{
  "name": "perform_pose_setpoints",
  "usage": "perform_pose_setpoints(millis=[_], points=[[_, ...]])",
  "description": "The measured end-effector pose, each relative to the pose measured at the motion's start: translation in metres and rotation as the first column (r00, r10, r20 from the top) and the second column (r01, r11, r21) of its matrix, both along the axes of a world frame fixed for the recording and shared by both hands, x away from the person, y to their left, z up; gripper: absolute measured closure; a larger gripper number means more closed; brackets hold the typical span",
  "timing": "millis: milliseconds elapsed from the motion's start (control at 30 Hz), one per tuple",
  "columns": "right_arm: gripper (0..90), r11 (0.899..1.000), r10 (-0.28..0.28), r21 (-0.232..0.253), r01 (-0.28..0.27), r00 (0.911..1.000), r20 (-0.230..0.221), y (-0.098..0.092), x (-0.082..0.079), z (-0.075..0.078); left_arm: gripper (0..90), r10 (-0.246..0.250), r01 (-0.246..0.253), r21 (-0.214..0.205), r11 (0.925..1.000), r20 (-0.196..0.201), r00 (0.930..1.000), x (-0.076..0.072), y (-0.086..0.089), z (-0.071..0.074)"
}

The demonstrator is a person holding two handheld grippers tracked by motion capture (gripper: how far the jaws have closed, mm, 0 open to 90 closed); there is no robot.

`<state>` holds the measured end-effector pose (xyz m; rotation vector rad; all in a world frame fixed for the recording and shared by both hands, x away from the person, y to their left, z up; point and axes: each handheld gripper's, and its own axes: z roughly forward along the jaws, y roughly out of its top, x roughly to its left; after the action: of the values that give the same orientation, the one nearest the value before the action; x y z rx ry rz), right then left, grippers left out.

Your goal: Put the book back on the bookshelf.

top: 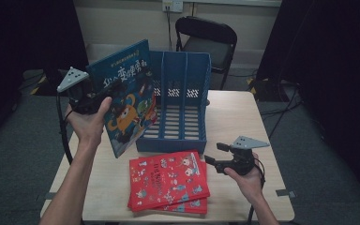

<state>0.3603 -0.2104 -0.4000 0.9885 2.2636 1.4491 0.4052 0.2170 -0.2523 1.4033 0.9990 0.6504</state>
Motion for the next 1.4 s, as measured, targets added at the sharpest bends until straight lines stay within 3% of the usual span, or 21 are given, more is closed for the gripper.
perform_pose_setpoints(millis=[500,733,867,933,1233,1400], points=[[26.4,1.000,0.003,0.001,-0.003,0.9999,-0.010,-0.002,0.000,-0.002,83.3,0.050,-0.051,0.012,0.9986,0.039,0.9980,0.029,-0.019,-0.007],[26.4,1.000,0.016,-0.026,-0.017,0.9997,-0.019,0.001,-0.002,-0.007,83.3,0.086,-0.087,0.028,0.9958,0.052,0.9949,0.045,-0.027,-0.010],[26.4,0.999,0.019,-0.026,-0.019,0.9995,-0.024,0.001,-0.001,-0.009,83.3,0.085,-0.086,0.017,0.9961,0.051,0.9950,0.051,-0.033,-0.015],[26.4,0.999,0.020,-0.026,-0.021,0.9994,-0.028,0.001,-0.001,-0.009,83.3,0.088,-0.090,0.032,0.9954,0.066,0.9940,0.054,-0.038,-0.018],[26.4,1.000,0.026,-0.011,-0.027,0.9990,-0.035,0.000,0.000,-0.011,83.1,0.126,-0.128,0.026,0.9915,0.072,0.9894,0.070,-0.049,-0.025],[27.2,1.000,0.028,-0.003,-0.028,0.9985,-0.048,-0.001,0.002,-0.012,83.1,0.136,-0.138,0.053,0.9889,0.054,0.9893,0.078,-0.055,-0.032]])
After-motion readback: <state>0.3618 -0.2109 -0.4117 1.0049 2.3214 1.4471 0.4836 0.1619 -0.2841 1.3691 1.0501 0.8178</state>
